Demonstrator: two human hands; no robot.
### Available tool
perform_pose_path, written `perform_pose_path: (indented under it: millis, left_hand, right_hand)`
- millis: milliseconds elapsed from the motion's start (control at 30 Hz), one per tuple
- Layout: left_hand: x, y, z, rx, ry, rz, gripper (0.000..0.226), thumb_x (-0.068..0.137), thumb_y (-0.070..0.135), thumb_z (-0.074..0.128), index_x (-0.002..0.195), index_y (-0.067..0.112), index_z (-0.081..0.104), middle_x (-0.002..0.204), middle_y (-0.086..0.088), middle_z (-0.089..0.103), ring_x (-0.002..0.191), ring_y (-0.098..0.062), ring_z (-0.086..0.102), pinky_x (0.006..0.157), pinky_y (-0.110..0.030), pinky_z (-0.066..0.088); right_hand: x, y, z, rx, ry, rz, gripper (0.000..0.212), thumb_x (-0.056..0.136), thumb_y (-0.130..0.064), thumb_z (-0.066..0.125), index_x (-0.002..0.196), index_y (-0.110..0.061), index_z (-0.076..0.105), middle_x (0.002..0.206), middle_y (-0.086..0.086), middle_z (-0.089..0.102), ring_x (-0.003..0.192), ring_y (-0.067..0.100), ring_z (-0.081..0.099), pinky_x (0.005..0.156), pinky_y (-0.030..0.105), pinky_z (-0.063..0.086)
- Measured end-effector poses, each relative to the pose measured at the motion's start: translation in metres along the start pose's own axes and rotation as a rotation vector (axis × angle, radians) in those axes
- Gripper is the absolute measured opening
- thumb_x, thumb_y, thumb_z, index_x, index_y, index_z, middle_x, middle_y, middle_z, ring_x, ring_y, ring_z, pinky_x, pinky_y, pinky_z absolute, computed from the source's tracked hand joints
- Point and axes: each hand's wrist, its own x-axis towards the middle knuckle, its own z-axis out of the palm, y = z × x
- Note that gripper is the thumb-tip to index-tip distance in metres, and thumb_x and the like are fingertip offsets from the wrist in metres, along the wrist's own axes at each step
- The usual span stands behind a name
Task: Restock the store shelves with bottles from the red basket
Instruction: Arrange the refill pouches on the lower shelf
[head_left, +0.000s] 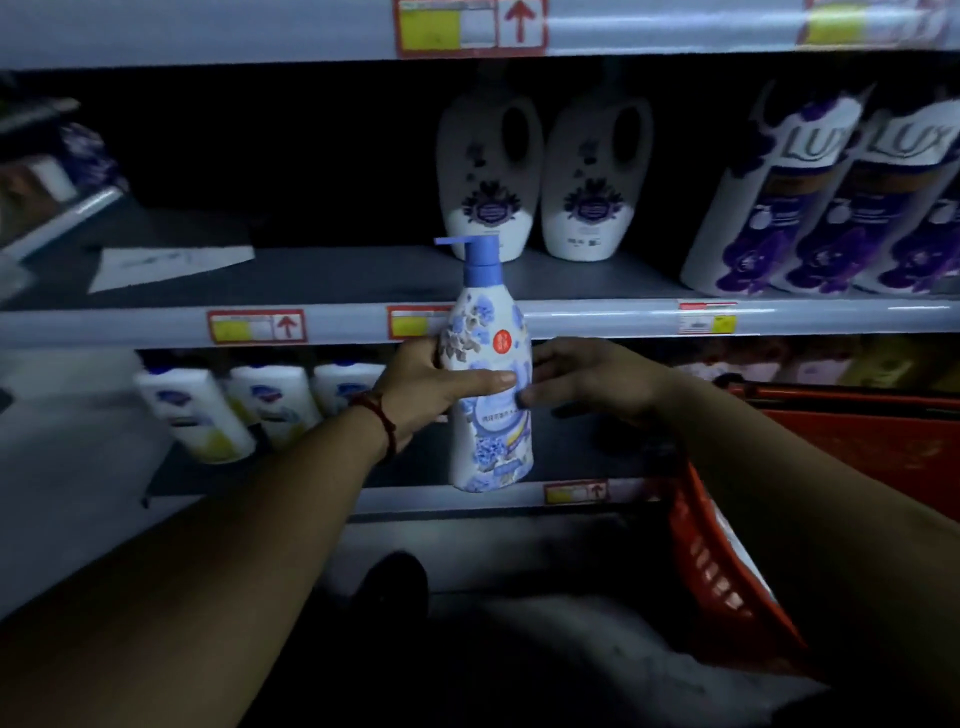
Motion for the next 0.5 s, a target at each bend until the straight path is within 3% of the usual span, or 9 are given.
perform_pose_path:
  millis: [67, 133, 300, 500]
  left_hand:
    - [-0.014, 0.004, -0.009, 0.017, 0.007, 0.025, 0.041, 0.069, 0.008, 0.086, 0.108, 0.008, 0.072, 0.105, -0.003, 0.076, 0.097, -0.023, 0.072, 0.085, -0.041, 0.058]
    - [-0.023, 0.003, -0.016, 0.031, 0.037, 0.039, 0.041, 0.069, 0.007, 0.086, 0.107, 0.009, 0.071, 0.105, -0.003, 0.076, 0.096, -0.022, 0.072, 0.082, -0.038, 0.060]
    - [-0.033, -0.022, -0.029, -0.013, 0.098, -0.124, 0.056, 0.062, 0.020, 0.090, 0.112, 0.008, 0.070, 0.109, -0.006, 0.075, 0.100, -0.026, 0.071, 0.089, -0.046, 0.057]
    - [-0.036, -0.079, -0.028, 0.138, 0.045, -0.414, 0.040, 0.064, 0.023, 0.090, 0.101, 0.014, 0.076, 0.102, -0.002, 0.076, 0.096, -0.022, 0.072, 0.087, -0.043, 0.059]
  right_hand:
    - [0.010, 0.003, 0.021, 0.084, -0.166, -0.033, 0.052, 0.075, -0.016, 0.082, 0.123, -0.021, 0.063, 0.120, 0.001, 0.070, 0.116, 0.024, 0.064, 0.100, 0.045, 0.049]
    - [0.015, 0.006, 0.041, 0.197, -0.282, -0.068, 0.055, 0.078, -0.008, 0.079, 0.129, -0.016, 0.059, 0.126, 0.007, 0.067, 0.119, 0.029, 0.063, 0.102, 0.048, 0.048]
    - [0.019, 0.021, 0.066, 0.201, -0.190, -0.062, 0.048, 0.075, -0.009, 0.082, 0.120, -0.012, 0.065, 0.112, 0.006, 0.074, 0.103, 0.028, 0.071, 0.089, 0.049, 0.056]
    - [0.029, 0.071, 0.078, 0.063, -0.167, 0.075, 0.039, 0.072, -0.014, 0.086, 0.109, -0.013, 0.071, 0.101, 0.001, 0.076, 0.094, 0.021, 0.073, 0.078, 0.040, 0.061]
